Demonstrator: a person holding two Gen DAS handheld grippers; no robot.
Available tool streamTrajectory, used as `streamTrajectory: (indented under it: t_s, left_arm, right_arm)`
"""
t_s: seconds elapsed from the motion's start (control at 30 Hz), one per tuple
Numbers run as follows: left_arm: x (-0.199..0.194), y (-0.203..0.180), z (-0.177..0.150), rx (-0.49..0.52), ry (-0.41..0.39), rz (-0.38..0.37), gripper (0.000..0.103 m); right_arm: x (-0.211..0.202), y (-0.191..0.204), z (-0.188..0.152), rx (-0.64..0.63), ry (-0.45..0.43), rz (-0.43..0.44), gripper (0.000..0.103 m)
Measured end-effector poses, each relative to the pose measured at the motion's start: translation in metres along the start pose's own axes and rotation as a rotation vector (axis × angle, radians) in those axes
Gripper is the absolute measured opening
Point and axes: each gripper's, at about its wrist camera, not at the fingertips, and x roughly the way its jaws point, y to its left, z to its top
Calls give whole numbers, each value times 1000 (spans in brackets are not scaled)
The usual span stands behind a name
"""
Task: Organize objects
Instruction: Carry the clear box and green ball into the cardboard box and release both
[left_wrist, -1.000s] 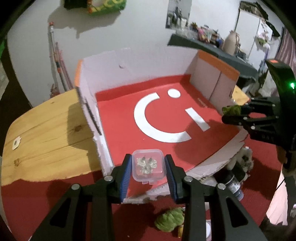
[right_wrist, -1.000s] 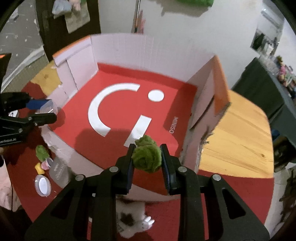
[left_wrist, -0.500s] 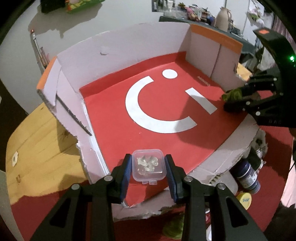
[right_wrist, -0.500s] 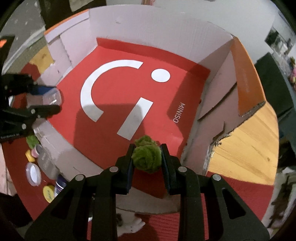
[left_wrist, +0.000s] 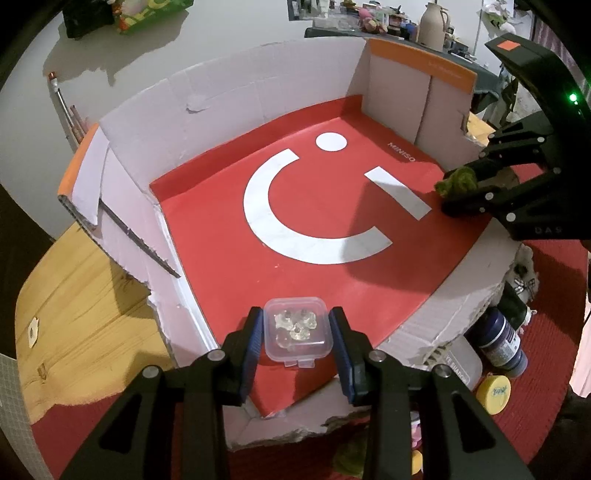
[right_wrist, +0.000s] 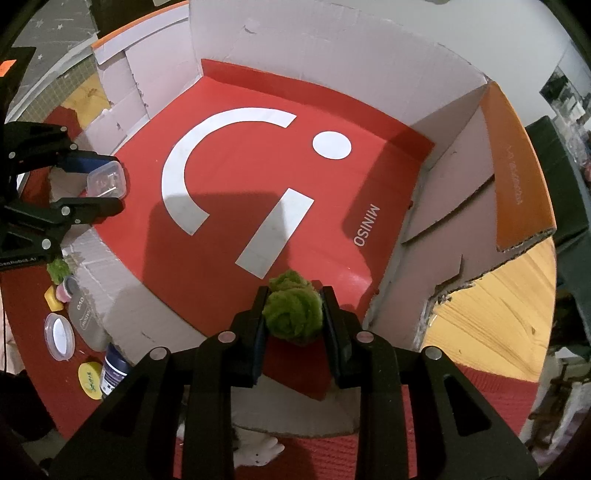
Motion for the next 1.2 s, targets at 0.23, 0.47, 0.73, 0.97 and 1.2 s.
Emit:
streamTrajectory:
  t_s: [0.23, 0.47, 0.73, 0.97, 1.2]
  left_arm:
    - [-1, -1, 0, 3, 6, 3, 39]
    - [-2, -3, 1, 8, 7, 12, 43]
    - [-2, -3, 1, 11, 5, 4, 48]
    - [-2, -4, 1, 8, 3, -6, 51]
    - [-2, -4, 0, 5, -2, -9, 52]
  right_arm:
    - [-5, -4, -2, -8, 2, -1, 26]
    - [-13, -11, -5, -9, 6, -3, 26]
    - [-13, -14, -4, -10, 8, -6, 26]
    - [-19, -20, -5, -12, 6, -13, 28]
    - [-28, -31, -7, -7, 0, -11, 29]
